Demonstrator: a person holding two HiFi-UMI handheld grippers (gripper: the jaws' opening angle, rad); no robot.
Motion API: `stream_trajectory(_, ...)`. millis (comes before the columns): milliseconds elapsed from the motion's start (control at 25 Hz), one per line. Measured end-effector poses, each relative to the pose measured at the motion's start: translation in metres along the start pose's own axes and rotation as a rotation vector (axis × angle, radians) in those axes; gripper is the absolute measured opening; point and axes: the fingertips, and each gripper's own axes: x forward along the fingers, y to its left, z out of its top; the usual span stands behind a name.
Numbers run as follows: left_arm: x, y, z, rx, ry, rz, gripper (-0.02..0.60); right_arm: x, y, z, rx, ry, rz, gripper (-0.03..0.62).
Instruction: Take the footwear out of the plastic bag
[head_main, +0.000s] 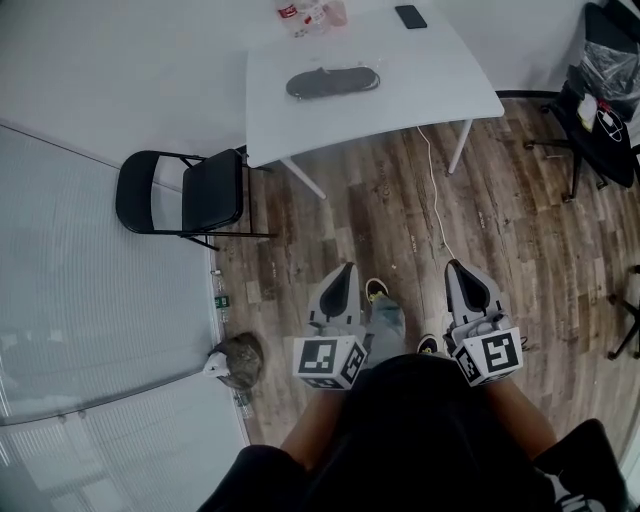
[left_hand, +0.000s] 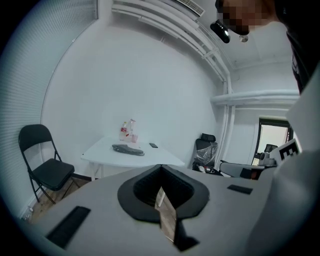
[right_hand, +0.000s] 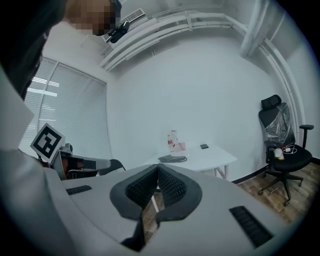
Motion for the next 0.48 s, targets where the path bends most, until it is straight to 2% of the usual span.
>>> stream_trajectory(240,0.030,0.045,0.024,-0.005,-0.001,-0.012,0.023,0.052,-0.003,0.017,-0.009,-0.012,-0.052,0.018)
stream_trajectory(480,0.055,0.090,0.040,-0.030,-0.010,-0.039,0.023,0.109,0.012,0.024,-0.040,-0.008,-0.061,0.018)
